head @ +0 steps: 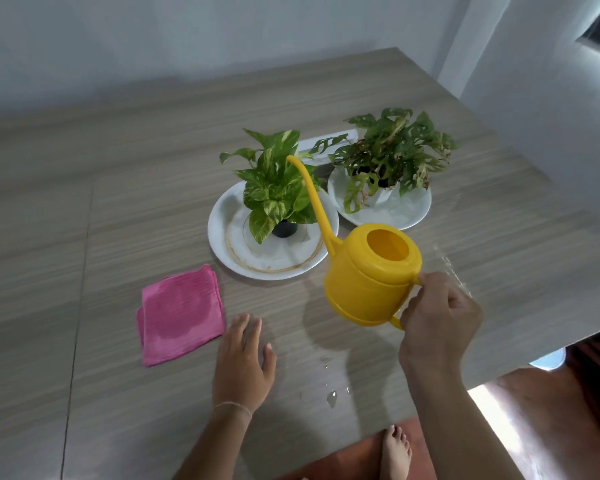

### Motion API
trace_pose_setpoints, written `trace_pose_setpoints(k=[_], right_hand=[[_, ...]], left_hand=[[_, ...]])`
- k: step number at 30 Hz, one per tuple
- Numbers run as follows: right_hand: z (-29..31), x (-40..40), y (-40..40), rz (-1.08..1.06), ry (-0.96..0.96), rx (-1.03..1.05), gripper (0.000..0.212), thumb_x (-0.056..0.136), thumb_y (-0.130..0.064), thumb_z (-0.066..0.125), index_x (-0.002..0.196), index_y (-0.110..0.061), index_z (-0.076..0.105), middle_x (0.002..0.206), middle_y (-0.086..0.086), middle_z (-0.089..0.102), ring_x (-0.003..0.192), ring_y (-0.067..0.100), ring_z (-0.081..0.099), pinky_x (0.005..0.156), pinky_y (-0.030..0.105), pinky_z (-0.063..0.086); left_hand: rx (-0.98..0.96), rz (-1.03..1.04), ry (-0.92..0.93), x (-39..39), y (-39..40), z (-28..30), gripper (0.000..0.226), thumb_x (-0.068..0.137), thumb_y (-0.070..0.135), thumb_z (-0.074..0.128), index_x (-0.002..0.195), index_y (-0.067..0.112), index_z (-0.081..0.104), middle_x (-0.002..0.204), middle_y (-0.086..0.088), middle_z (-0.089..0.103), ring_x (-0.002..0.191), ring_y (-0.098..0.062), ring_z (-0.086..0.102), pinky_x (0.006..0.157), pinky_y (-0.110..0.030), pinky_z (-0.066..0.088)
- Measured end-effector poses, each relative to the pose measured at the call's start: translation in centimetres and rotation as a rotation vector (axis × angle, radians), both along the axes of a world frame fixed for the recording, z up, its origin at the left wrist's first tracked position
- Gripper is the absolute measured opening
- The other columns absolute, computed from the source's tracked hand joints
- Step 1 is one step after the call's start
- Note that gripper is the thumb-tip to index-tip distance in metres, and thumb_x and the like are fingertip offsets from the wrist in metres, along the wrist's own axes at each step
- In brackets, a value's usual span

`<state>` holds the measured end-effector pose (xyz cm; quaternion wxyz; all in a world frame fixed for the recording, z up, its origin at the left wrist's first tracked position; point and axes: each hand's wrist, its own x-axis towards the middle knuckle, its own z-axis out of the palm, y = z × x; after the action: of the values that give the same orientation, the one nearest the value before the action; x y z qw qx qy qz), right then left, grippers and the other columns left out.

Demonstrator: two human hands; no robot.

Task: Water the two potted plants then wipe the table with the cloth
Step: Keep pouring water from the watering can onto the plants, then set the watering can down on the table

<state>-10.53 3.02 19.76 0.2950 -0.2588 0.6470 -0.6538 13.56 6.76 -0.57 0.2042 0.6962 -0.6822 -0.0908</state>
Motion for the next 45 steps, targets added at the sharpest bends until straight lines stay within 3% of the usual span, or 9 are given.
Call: trace_pose_setpoints(k=[3, 6, 11, 17, 23, 26, 33, 37, 45], right_hand=[[-0.5, -1.6, 0.1, -0.056, 0.019, -0.001, 0.044, 0.071, -0.034, 0.058, 0.050, -0.011, 0.027, 0.058, 0.009, 0.024, 0.058, 0.027, 0.023, 0.045, 0.050, 0.025], [-1.2, -3.7, 0.1, -0.130, 0.035, -0.013, 0.041, 0.070, -0.034, 0.056, 0.051, -0.015, 0.025, 0.059, 0.007, 0.024, 0.059, 0.025, 0.022, 0.045, 0.047, 0.023], [-3.2, -7.5, -0.1, -0.265, 0.051, 0.069, 0.041, 0.071, -0.035, 0.056, 0.048, -0.022, 0.025, 0.062, 0.008, 0.023, 0.062, 0.028, 0.021, 0.045, 0.051, 0.024], [-4.6, -11.1, -1.1, -0.353, 0.074, 0.057, 0.040, 0.072, -0.030, 0.054, 0.045, -0.024, 0.025, 0.056, -0.001, 0.021, 0.061, 0.024, 0.019, 0.051, 0.048, 0.017], [-6.7, -14.8, -2.8, -0.477, 0.059, 0.048, 0.041, 0.078, -0.018, 0.053, 0.057, 0.000, 0.023, 0.049, -0.009, 0.016, 0.059, 0.023, 0.017, 0.055, 0.042, 0.015], [-7.9, -16.4, -3.9, -0.507, 0.061, 0.104, 0.044, 0.079, -0.023, 0.055, 0.053, -0.015, 0.021, 0.048, -0.011, 0.016, 0.057, 0.019, 0.017, 0.056, 0.043, 0.016], [-8.7, -17.7, -7.9, -0.460, 0.076, 0.089, 0.045, 0.081, -0.022, 0.053, 0.048, -0.025, 0.023, 0.046, -0.014, 0.016, 0.050, 0.010, 0.015, 0.053, 0.035, 0.011], [-9.1, -18.6, -10.1, -0.479, 0.069, 0.124, 0.040, 0.078, -0.030, 0.053, 0.049, -0.024, 0.026, 0.053, -0.004, 0.020, 0.055, 0.015, 0.020, 0.054, 0.042, 0.016], [-10.4, -20.0, -13.3, -0.515, 0.039, 0.165, 0.049, 0.081, -0.030, 0.055, 0.042, -0.024, 0.026, 0.049, -0.009, 0.020, 0.049, 0.011, 0.020, 0.050, 0.034, 0.017]], left_hand=[[-0.036, 0.048, 0.019, -0.1, -0.7, -0.3, 0.053, 0.089, 0.033, 0.047, 0.127, 0.001, 0.064, 0.136, -0.025, 0.057, 0.131, -0.045, 0.053, 0.106, -0.056, 0.046], [0.009, 0.040, 0.002, -3.2, -2.0, 0.2, 0.054, 0.084, 0.034, 0.047, 0.126, 0.003, 0.064, 0.131, -0.023, 0.060, 0.131, -0.043, 0.052, 0.105, -0.065, 0.040], [-0.050, -0.294, 0.113, -11.9, -4.8, 0.6, 0.055, 0.093, 0.025, 0.047, 0.135, -0.008, 0.055, 0.139, -0.029, 0.055, 0.134, -0.038, 0.041, 0.103, -0.060, 0.048], [0.031, -0.493, 0.012, -18.7, -7.9, 0.7, 0.062, 0.095, 0.032, 0.044, 0.138, -0.012, 0.050, 0.143, -0.033, 0.051, 0.136, -0.048, 0.048, 0.109, -0.058, 0.045], [0.046, -0.461, -0.081, -19.6, -8.4, 0.7, 0.067, 0.092, 0.041, 0.047, 0.137, -0.007, 0.055, 0.149, -0.028, 0.048, 0.139, -0.043, 0.047, 0.115, -0.052, 0.041], [0.055, -0.436, -0.090, -19.7, -8.4, 0.7, 0.068, 0.093, 0.044, 0.046, 0.139, -0.006, 0.054, 0.151, -0.025, 0.047, 0.142, -0.040, 0.044, 0.117, -0.050, 0.038], [0.046, -0.442, -0.079, -19.5, -8.6, 0.7, 0.068, 0.093, 0.042, 0.047, 0.141, -0.006, 0.051, 0.153, -0.025, 0.045, 0.145, -0.040, 0.040, 0.117, -0.052, 0.037], [0.028, -0.440, -0.064, -19.6, -8.5, 0.5, 0.068, 0.092, 0.041, 0.049, 0.141, -0.006, 0.051, 0.153, -0.025, 0.044, 0.145, -0.040, 0.039, 0.117, -0.053, 0.037], [-0.034, -0.425, -0.046, -19.7, -8.6, 0.0, 0.066, 0.092, 0.040, 0.052, 0.140, -0.005, 0.052, 0.153, -0.024, 0.044, 0.146, -0.039, 0.039, 0.116, -0.054, 0.038]])
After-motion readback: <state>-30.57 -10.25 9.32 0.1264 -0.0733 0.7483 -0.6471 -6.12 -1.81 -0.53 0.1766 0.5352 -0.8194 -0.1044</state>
